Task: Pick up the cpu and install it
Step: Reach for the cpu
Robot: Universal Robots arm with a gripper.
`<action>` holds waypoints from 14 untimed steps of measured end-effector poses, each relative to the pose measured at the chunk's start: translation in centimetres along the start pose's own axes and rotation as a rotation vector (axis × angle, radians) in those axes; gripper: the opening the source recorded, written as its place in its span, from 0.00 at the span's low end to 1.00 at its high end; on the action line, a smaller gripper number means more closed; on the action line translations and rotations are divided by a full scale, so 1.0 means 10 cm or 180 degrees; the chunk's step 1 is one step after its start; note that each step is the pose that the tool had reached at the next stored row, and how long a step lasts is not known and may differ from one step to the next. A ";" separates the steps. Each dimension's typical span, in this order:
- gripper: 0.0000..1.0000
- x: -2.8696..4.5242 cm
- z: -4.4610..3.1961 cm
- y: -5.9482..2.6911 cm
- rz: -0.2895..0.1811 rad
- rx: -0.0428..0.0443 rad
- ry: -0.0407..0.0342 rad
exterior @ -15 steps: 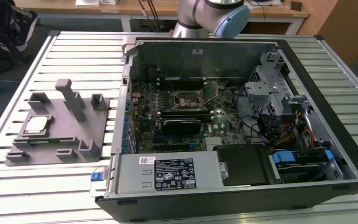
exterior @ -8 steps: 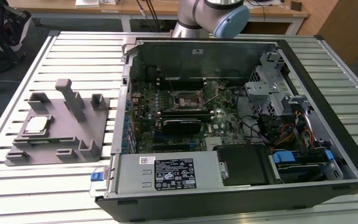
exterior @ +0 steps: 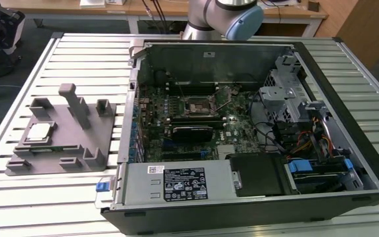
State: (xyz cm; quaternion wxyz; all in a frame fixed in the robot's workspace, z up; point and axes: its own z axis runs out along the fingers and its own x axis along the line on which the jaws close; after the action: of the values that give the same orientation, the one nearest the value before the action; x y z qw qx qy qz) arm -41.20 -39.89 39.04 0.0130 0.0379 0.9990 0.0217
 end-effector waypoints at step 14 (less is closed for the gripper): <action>0.11 0.187 -0.001 -0.014 0.0000 0.0000 0.0000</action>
State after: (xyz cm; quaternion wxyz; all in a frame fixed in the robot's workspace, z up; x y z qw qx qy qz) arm -43.07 -39.90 39.00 0.0131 0.0379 0.9990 0.0217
